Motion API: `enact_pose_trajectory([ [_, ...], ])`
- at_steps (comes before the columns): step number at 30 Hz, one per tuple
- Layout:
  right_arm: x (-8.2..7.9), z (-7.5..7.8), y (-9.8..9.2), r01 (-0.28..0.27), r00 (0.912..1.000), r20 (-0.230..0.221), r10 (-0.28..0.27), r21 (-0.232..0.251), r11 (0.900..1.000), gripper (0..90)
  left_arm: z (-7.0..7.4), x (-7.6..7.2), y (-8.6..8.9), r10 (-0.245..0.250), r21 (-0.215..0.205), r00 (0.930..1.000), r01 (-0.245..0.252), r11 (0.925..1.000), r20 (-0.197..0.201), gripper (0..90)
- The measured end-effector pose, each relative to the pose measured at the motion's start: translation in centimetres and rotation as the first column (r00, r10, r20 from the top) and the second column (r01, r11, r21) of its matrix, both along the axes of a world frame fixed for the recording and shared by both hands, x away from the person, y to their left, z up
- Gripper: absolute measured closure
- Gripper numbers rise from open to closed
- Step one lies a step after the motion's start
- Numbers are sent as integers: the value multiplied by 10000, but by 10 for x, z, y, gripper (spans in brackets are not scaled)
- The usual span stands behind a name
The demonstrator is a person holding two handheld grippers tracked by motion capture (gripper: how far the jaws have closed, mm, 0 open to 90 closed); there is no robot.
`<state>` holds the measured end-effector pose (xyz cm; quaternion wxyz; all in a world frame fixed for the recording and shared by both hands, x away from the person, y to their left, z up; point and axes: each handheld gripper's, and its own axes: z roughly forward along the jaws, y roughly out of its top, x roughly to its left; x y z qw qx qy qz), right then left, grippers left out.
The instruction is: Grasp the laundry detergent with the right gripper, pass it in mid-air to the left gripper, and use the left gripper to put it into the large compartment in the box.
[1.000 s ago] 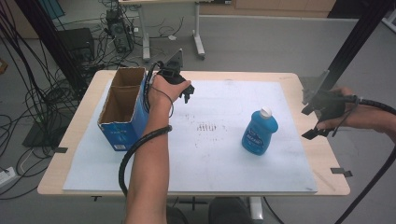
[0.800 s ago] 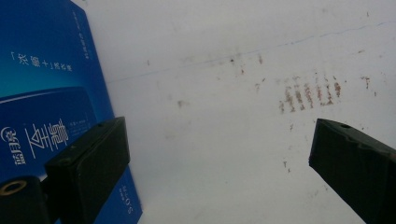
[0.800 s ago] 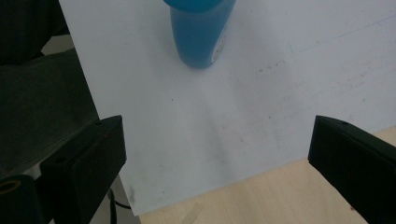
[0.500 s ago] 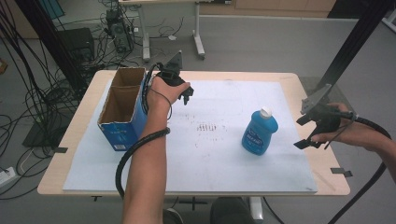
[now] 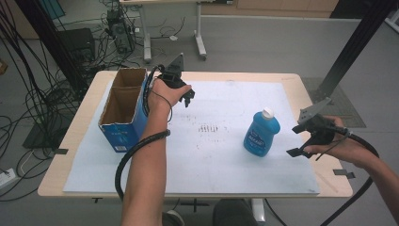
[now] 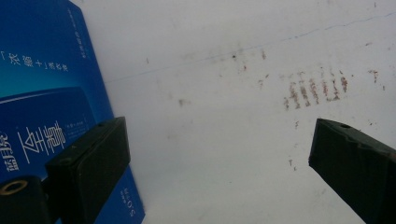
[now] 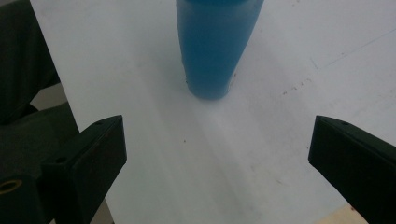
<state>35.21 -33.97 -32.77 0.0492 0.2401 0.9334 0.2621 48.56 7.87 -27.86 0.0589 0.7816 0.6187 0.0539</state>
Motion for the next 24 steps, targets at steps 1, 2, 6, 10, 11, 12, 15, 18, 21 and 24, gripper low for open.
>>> enact_pose_trajectory([
  [1,-1,-2,1,86,9999,61,-86,103,9999,39,-1,0,1,-50,2,10000,50,10000,-15,57],
  [2,-2,-3,3,165,9998,134,-168,217,9996,37,-1,0,1,-50,2,10000,50,10000,-15,57],
  [6,-4,-11,9,311,9988,353,-333,624,9976,34,-2,-2,6,-11,66,10000,11,10000,-36,57],
  [10,-5,-19,15,407,9975,540,-463,1000,9942,33,-2,-3,9,42,46,10000,-42,10000,21,54],
  [11,-5,-19,15,407,9975,540,-463,1000,9942,33,-2,-3,10,52,66,10000,-52,10000,17,54],
  [12,-5,-21,16,451,9968,598,-523,1157,9923,32,-2,-4,10,49,76,10000,-49,10000,18,54],
  [15,-4,-27,19,618,9950,679,-730,1551,9860,31,-2,-4,12,58,136,10000,-58,9999,2,55],
  [18,-4,-36,25,791,9926,750,-958,1998,9766,30,-2,-4,13,87,141,10000,-87,9999,11,54],
  [21,-4,-41,29,871,9901,882,-1088,2202,9716,30,-3,-4,11,83,159,10000,-83,9998,10,55],
  [24,-4,-44,32,992,9865,1032,-1270,2401,9657,29,-4,-3,9,83,172,10000,-83,9998,1,55],
])
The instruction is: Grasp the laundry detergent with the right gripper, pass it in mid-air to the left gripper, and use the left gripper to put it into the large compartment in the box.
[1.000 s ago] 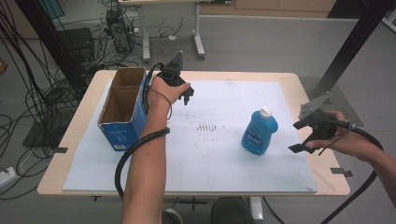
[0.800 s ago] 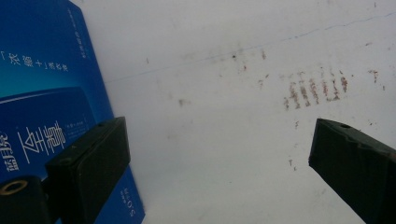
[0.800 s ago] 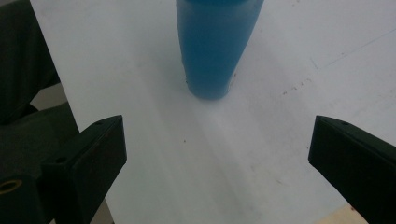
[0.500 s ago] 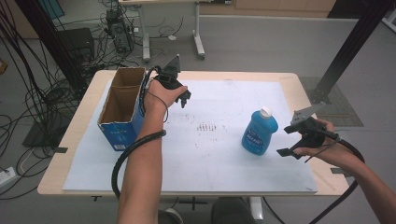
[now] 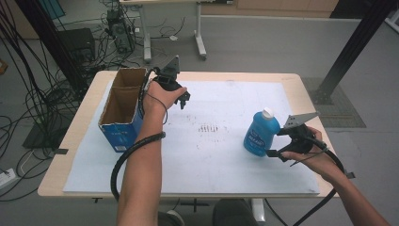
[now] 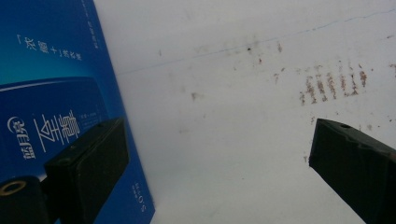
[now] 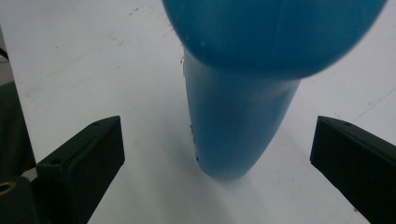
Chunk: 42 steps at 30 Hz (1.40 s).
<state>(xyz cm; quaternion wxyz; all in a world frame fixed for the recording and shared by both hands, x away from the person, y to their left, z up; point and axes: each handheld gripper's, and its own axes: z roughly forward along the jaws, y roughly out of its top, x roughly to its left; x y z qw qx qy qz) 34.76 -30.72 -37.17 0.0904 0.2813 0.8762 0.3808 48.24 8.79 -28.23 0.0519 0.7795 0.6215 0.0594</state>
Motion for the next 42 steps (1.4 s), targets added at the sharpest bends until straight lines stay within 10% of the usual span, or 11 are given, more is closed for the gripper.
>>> enact_pose_trajectory([
  [21,2,-11,17,884,9898,1016,-1001,1142,9895,19,-1,1,-10,-138,94,9999,138,9999,-14,55],
  [42,3,-10,25,903,9854,1324,-1066,1240,9882,18,0,4,-14,-191,68,9998,190,9998,60,55],
])
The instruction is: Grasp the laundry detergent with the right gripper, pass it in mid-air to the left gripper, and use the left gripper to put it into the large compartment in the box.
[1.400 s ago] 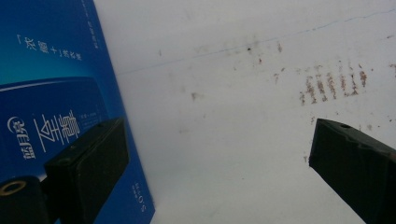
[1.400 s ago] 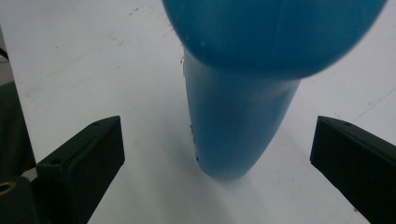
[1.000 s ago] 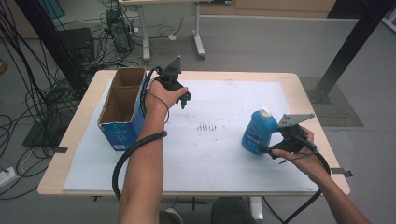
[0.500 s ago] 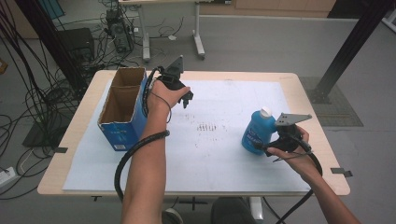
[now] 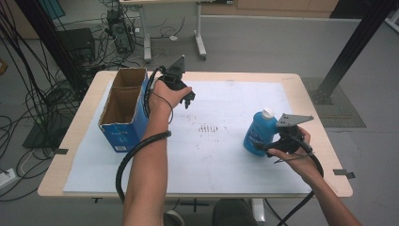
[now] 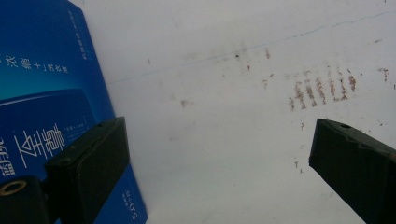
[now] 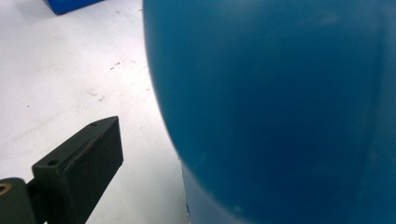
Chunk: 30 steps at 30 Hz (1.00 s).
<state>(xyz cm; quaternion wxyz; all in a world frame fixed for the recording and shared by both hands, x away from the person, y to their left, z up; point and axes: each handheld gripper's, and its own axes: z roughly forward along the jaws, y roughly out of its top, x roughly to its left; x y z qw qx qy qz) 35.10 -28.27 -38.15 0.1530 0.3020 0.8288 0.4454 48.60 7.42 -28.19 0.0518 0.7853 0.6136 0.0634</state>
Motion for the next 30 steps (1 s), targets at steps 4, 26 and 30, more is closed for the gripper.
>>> enact_pose_trajectory([
  [4,0,2,1,32,10000,68,-32,26,10000,18,0,0,-1,-1,-2,10000,1,10000,-1,55],
  [26,-1,3,2,41,9999,150,-41,17,10000,18,3,1,-3,-23,-74,10000,24,10000,76,54],
  [30,-1,3,2,47,9998,193,-47,31,10000,17,3,1,-3,1,-80,9999,0,10000,116,53],
])
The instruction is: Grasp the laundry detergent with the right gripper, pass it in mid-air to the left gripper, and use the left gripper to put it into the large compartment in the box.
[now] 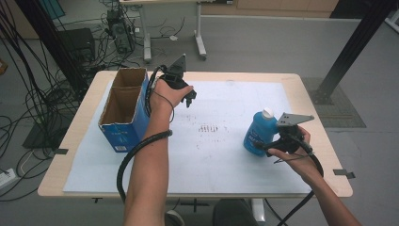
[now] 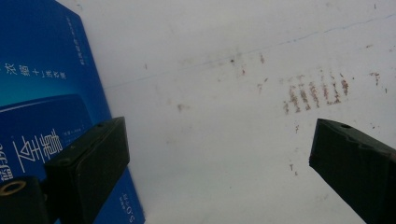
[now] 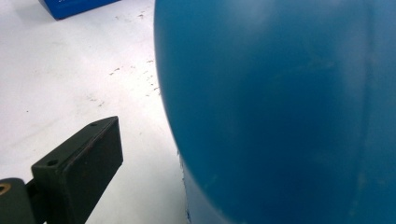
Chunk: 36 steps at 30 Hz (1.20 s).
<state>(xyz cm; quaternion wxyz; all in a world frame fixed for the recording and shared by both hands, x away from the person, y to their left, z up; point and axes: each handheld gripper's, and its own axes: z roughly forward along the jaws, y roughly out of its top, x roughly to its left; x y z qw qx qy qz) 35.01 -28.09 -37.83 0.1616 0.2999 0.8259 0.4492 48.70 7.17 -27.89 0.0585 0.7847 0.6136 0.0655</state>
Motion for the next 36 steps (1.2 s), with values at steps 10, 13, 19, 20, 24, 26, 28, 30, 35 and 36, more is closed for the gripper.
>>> enact_pose_trajectory([
  [10,0,1,1,3,10000,54,-3,-38,10000,17,0,0,1,-11,11,10000,11,10000,-23,53],
  [13,0,1,1,2,10000,78,-2,-24,10000,17,0,0,1,-15,0,10000,15,10000,3,53],
  [19,0,1,2,-15,10000,84,15,-42,10000,17,1,0,0,-28,10,10000,28,10000,4,53],
  [20,0,1,2,-14,10000,95,14,-29,10000,17,1,0,0,-26,-1,10000,26,10000,10,53],
  [24,0,2,2,-24,9999,113,25,-36,10000,17,1,0,1,-28,-12,10000,28,10000,16,53],
  [26,0,2,2,-13,9999,120,14,-26,10000,17,1,0,1,-27,7,10000,27,10000,10,53],
  [28,0,2,2,-15,9999,126,15,-20,10000,17,1,0,1,-22,19,10000,22,10000,-5,53],
  [30,0,2,2,-7,9999,121,6,11,10000,17,0,0,1,-14,26,10000,14,10000,-7,53],
  [35,0,1,1,15,9999,128,-16,29,10000,17,0,1,-1,-40,-6,10000,40,10000,0,53],
  [36,-1,1,1,19,9999,132,-20,29,10000,17,0,1,-1,-41,13,10000,41,10000,-7,53],
])
